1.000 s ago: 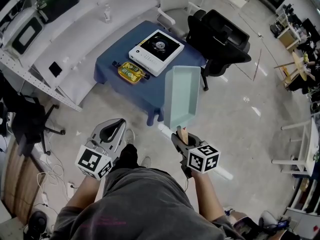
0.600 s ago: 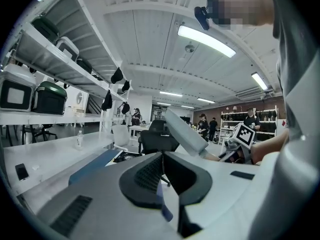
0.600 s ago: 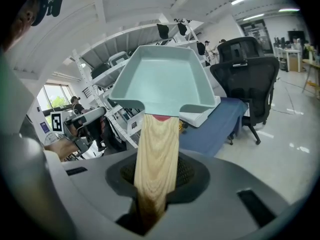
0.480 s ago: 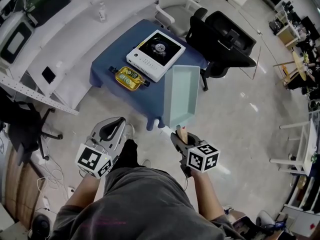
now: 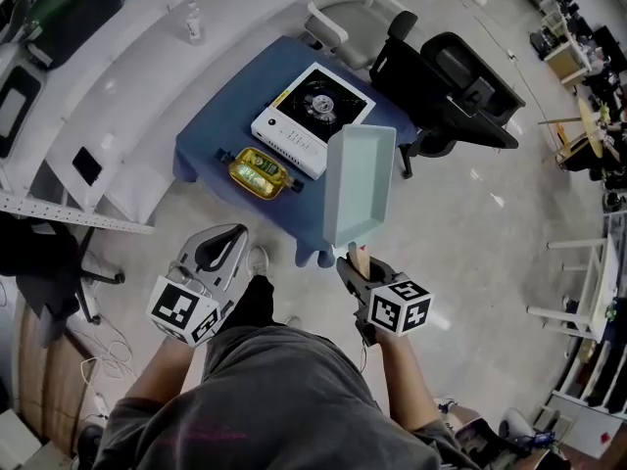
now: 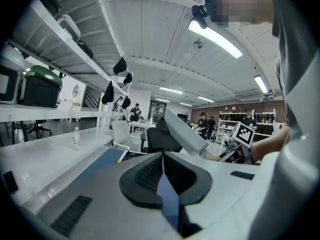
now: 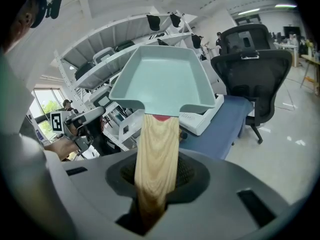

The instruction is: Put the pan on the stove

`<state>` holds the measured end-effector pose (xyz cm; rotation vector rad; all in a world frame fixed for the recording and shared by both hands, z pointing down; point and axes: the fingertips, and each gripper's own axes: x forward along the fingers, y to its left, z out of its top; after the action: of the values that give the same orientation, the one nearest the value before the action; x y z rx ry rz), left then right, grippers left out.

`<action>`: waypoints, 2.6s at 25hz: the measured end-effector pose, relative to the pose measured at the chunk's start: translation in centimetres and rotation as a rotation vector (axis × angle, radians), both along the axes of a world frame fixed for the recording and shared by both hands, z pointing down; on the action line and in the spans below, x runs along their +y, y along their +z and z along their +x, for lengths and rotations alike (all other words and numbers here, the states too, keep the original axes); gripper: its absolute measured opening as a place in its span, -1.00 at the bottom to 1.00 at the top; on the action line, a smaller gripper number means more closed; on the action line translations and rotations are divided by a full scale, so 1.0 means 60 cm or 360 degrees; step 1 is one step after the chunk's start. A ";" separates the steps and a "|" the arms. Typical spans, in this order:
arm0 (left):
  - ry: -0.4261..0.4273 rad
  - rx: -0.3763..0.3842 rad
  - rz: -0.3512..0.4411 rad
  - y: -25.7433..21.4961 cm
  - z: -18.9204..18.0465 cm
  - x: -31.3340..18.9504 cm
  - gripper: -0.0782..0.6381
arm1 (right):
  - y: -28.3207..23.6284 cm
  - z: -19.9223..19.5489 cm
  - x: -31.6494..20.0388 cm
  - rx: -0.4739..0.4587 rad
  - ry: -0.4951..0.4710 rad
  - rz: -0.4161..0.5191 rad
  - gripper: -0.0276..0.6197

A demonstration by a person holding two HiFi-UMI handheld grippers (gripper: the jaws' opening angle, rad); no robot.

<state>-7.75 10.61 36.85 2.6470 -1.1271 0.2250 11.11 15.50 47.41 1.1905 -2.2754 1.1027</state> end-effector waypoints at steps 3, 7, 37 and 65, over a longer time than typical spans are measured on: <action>0.0026 -0.0002 -0.0013 0.004 -0.015 -0.048 -0.75 | 0.000 -0.014 -0.043 0.0006 0.0020 -0.0018 -0.63; 0.0061 -0.0005 -0.0023 0.007 -0.033 -0.112 -0.75 | 0.004 -0.033 -0.098 0.0022 0.0043 -0.0038 -0.63; 0.0083 0.0015 -0.0069 0.040 -0.101 -0.341 -0.75 | 0.042 -0.020 -0.367 0.0305 0.0023 -0.0091 -0.63; -0.0205 -0.0019 -0.0276 0.125 -0.004 -0.400 -0.75 | 0.254 0.070 -0.533 0.0652 -0.0350 -0.0353 -0.63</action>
<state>-8.01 -13.37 44.33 2.4160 -1.2181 0.2993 15.30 -16.50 62.63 0.9495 -1.8657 0.9032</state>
